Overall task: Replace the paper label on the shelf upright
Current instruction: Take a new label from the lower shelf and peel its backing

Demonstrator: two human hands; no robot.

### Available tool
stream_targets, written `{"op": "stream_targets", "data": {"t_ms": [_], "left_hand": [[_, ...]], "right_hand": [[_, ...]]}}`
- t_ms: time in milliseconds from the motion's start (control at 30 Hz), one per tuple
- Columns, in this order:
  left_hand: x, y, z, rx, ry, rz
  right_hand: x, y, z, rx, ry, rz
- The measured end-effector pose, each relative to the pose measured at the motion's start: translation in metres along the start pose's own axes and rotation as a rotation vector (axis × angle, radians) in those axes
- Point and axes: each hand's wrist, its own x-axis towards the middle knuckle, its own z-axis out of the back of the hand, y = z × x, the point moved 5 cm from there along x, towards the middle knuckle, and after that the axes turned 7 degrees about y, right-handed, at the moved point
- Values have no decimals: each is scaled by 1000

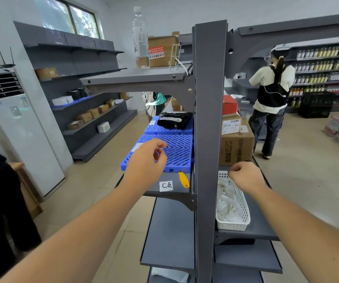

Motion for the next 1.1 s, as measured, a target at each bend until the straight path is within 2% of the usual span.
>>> {"op": "stream_targets", "data": {"t_ms": [400, 667, 1100], "left_hand": [[0, 30, -53, 111, 188, -17], [-13, 62, -95, 447, 446, -43], [-21, 85, -118, 638, 553, -19]], "right_hand": [[-27, 27, 17, 31, -22, 100], [-46, 29, 32, 62, -56, 118], [-65, 41, 36, 64, -58, 125]]}}
